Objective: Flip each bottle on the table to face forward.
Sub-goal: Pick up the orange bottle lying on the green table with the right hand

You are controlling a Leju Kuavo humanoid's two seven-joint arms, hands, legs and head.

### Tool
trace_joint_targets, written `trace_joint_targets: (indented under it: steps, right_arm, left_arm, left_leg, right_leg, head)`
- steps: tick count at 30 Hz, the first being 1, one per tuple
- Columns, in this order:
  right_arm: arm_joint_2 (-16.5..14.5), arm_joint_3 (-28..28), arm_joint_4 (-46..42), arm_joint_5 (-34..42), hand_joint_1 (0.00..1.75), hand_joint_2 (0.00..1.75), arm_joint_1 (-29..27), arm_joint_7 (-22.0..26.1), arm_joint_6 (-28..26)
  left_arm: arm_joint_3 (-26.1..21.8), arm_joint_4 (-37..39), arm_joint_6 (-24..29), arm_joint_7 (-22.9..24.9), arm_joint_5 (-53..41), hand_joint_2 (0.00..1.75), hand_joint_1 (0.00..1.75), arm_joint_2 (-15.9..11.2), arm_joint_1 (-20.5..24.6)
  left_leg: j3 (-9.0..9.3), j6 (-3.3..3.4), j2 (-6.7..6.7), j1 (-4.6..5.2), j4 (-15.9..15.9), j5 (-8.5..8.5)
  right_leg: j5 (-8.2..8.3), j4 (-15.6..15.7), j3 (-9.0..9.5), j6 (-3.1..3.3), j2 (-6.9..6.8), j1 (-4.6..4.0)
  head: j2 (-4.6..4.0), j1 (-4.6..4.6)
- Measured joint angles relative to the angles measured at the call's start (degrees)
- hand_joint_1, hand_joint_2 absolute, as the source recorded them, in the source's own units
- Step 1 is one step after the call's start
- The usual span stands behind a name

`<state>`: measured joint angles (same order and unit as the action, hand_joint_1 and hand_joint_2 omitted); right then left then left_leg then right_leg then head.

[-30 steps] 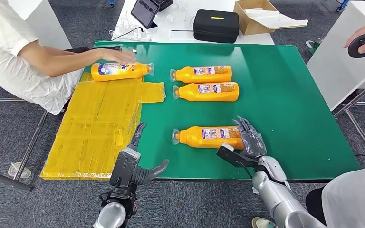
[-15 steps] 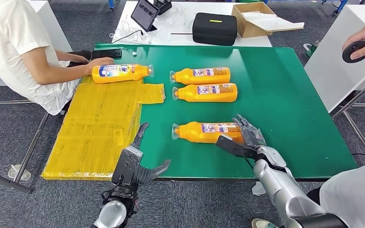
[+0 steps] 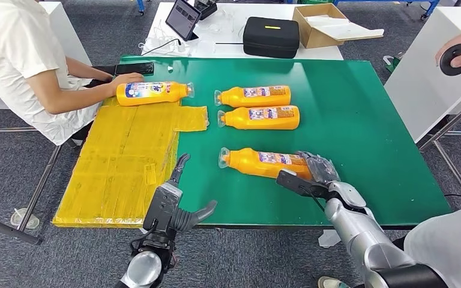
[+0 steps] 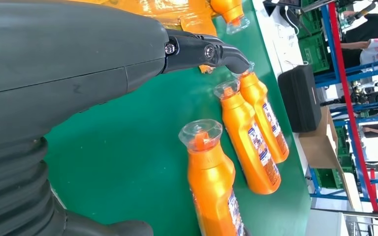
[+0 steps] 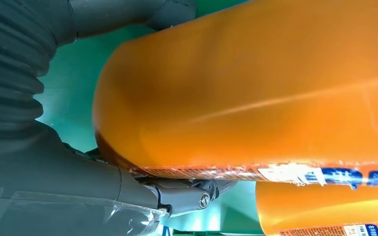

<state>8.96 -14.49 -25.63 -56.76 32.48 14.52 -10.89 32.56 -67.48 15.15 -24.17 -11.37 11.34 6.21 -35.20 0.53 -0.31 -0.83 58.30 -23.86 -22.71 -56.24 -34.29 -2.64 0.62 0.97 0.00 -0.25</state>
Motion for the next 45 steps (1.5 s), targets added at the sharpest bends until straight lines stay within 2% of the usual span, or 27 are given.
trace_joint_targets:
  steps: [5, 10, 15, 20, 26, 31, 36, 45]
  right_arm:
    - [0.0, 0.0, 0.1, 1.6, 1.75, 1.75, -0.1, 2.0, -0.1]
    - [-0.8, 2.0, 0.1, 9.2, 1.75, 1.75, -1.7, 10.7, -0.1]
    - [-2.4, 4.6, -0.8, 15.0, 1.75, 1.75, -3.8, 16.5, 0.3]
    - [-5.4, 7.2, -7.2, 24.8, 1.75, 1.75, -9.3, 21.9, 3.8]
    - [-9.5, 8.0, -22.4, 35.3, 1.75, 1.75, -17.4, 21.8, 5.5]
    - [-11.4, 7.8, -32.6, 38.0, 1.75, 1.75, -22.0, 21.2, 4.3]
    - [-12.4, 7.4, -36.9, 38.3, 1.75, 1.75, -23.9, 21.1, 3.8]
    - [-12.9, 7.3, -39.1, 38.4, 1.75, 1.75, -24.7, 21.1, 3.7]
  left_arm:
    - [0.0, 0.2, 0.5, -1.0, 0.6, 1.75, 0.0, 0.1, 0.0]
    - [-0.1, 0.1, 1.9, -3.6, 3.4, 1.75, 0.0, 0.4, 0.0]
    - [-0.3, -0.6, 2.8, -5.0, 5.7, 1.75, 0.0, 0.5, -0.3]
    - [-1.1, -2.4, 3.2, -6.2, 13.4, 1.75, 0.0, 0.6, -2.1]
    - [-2.6, -5.7, 0.4, -7.1, 24.9, 1.75, 0.0, 0.5, -5.0]
    - [-3.6, -8.0, -5.0, -4.7, 33.5, 1.75, 0.0, 0.0, -7.0]
    - [-3.9, -8.5, -6.3, -3.9, 34.9, 1.75, 0.0, -0.3, -7.3]
    - [-4.3, -8.5, -6.3, -3.8, 34.9, 1.75, 0.0, -0.5, -7.3]
  left_leg:
    - [-0.02, 0.0, 0.0, 0.0, 0.0, -0.01]
    - [-0.12, 0.0, -0.01, 0.0, 0.0, -0.01]
    - [-0.17, -0.01, 0.0, -0.03, 0.0, -0.01]
    - [-0.51, -0.03, -0.05, -0.04, 0.0, 0.01]
    - [-0.92, -0.04, -0.17, -0.04, 0.0, 0.04]
    - [-1.1, -0.03, -0.19, -0.02, 0.0, 0.02]
    - [-1.11, -0.03, -0.19, -0.02, 0.0, 0.03]
    - [-1.11, -0.03, -0.19, -0.02, 0.0, 0.03]
  right_leg:
    - [0.0, 0.0, 0.0, 0.0, 0.0, 0.0]
    - [0.01, 0.0, -0.02, 0.0, 0.01, 0.0]
    - [0.0, 0.0, -0.09, 0.01, 0.02, -0.03]
    - [-0.01, 0.0, -0.37, 0.01, 0.0, -0.04]
    - [-0.02, -0.1, -0.74, 0.0, -0.02, -0.02]
    - [-0.07, -0.1, -0.9, -0.06, -0.03, 0.01]
    - [-0.07, 0.0, -0.92, -0.06, -0.03, 0.01]
    - [-0.07, -0.1, -0.92, -0.07, -0.03, 0.01]
  head:
    - [0.0, 0.0]
    - [0.0, -0.01]
    - [0.0, -0.01]
    - [0.0, -0.02]
    - [0.0, -0.01]
    - [0.0, 0.0]
    - [0.0, -0.01]
    - [0.0, -0.01]
